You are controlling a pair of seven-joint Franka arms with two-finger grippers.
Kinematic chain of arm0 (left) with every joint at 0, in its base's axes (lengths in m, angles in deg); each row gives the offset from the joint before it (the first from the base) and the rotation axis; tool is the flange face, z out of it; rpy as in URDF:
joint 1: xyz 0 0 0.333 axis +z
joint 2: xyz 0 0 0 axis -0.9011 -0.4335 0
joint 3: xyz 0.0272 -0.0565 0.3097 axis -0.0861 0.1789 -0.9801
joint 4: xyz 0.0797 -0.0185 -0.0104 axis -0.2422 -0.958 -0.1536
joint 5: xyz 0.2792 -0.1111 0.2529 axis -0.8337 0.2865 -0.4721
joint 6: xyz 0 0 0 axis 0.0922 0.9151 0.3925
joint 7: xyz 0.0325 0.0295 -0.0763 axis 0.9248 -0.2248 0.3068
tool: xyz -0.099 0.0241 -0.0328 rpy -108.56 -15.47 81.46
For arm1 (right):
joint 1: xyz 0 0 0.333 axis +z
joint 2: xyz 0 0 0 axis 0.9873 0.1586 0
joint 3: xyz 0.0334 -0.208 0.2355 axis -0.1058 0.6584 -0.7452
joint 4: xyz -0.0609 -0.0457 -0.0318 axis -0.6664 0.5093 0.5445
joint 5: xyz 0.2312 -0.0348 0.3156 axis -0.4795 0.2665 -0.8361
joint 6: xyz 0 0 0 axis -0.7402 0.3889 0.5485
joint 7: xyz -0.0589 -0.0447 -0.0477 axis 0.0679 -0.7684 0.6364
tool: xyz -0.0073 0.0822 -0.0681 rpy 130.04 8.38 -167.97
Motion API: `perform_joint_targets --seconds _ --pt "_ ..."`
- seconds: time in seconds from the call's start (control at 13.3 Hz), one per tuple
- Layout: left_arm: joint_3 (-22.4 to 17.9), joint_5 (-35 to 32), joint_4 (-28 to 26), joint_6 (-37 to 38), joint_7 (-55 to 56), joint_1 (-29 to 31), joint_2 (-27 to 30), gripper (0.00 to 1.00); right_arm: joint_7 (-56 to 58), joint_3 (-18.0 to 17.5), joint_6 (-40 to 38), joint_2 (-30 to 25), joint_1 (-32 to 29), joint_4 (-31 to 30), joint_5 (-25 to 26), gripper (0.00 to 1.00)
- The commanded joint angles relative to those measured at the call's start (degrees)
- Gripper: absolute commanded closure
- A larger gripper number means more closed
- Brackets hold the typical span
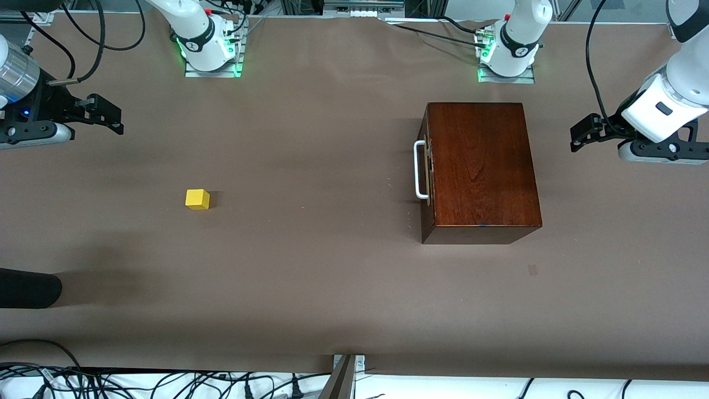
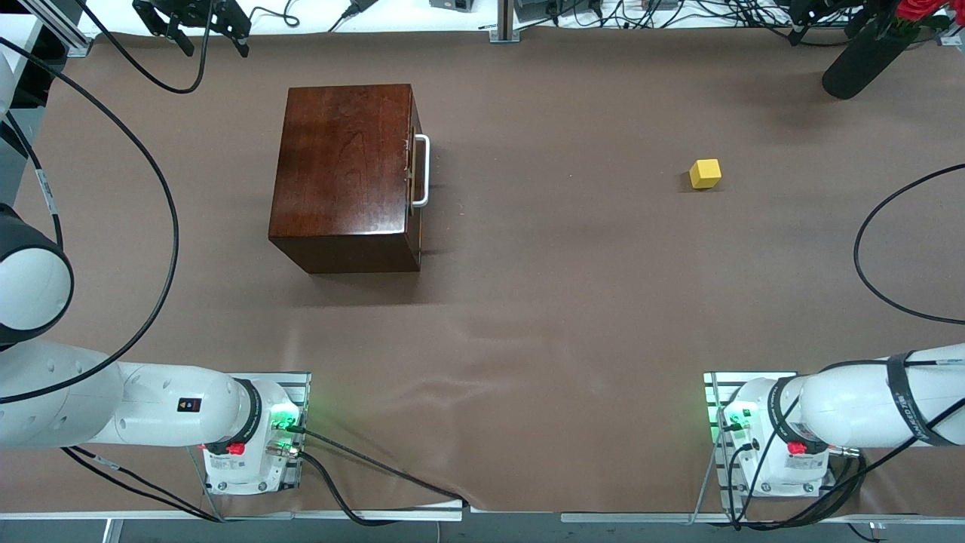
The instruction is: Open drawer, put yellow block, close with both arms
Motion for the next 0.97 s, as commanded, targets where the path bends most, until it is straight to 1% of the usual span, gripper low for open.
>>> perform_joint_targets --seconds 0.0,0.45,0.6,0.9 --pt "-0.11 -0.67 2.26 1.45 0.51 -0.11 -1.16 0.0 -0.26 -0.29 -1.4 0.18 -0.01 1.42 0.54 0.0" --pt "-0.11 -0.41 2.96 1.45 0.6 0.16 -2.91 0.0 -0.43 -0.29 -1.4 0.18 -0.1 1.33 0.54 0.0" --pt "-0.02 -0.41 4.54 1.97 0.6 -0.46 -3.96 0.0 -0.35 -0.29 -1.4 0.18 -0.1 1.33 0.54 0.0" --pt "0.33 -0.85 4.54 2.59 0.51 -2.48 -4.06 0.0 0.0 0.06 -0.52 0.62 -0.19 1.59 0.45 0.0"
